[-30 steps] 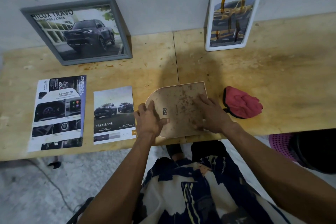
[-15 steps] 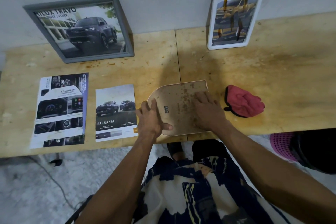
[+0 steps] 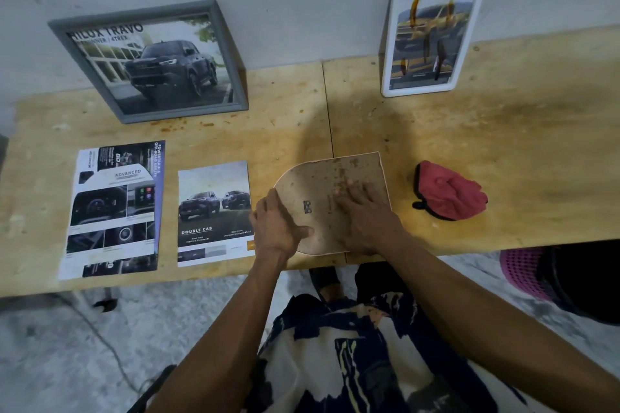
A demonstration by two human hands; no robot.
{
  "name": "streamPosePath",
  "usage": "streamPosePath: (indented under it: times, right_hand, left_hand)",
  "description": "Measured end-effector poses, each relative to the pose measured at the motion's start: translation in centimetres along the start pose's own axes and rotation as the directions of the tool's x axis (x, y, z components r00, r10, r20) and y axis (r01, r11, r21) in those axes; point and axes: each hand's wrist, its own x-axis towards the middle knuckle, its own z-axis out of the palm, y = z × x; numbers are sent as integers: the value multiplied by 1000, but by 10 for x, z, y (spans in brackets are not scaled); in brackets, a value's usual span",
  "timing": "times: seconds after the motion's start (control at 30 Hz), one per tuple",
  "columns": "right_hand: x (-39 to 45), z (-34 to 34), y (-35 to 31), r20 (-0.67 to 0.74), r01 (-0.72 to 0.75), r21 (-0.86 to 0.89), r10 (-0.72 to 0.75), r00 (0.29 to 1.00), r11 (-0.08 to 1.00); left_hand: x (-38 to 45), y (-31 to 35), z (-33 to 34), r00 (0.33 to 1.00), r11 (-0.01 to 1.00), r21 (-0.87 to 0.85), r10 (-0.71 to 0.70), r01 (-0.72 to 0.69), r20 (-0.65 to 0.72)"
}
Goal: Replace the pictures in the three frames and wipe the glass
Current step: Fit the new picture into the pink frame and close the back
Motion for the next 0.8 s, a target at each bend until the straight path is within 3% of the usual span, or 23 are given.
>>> streamPosePath:
  times: [0.13, 0.3, 0.4, 0.57, 0.7, 0.8]
  right_hand:
    - [-2, -5, 5, 23, 25, 43, -26, 999, 999]
    - [-7, -13, 7, 35, 51, 72, -54, 998, 996]
    - [-9, -18, 10, 49, 77, 74, -81, 996, 994]
    - [-19, -29, 12, 78, 116, 24, -117, 990, 993]
    - [-34, -38, 7, -67, 210, -33, -212, 975, 977]
    - [-41, -50, 2, -172, 247, 40, -237, 956, 968]
  left_hand:
    - [-11, 4, 2, 972, 969, -124, -224, 213, -75]
    - [-6, 18, 0, 900, 848, -339, -436, 408, -7]
    - [-5, 17, -3, 883, 740, -527, -468, 418, 43]
    - [-5, 19, -25, 895, 728, -584, -446, 359, -6]
    - [3, 29, -57, 898, 647, -662, -430, 378, 93]
    - [10, 41, -81, 892, 576, -720, -431, 388, 136]
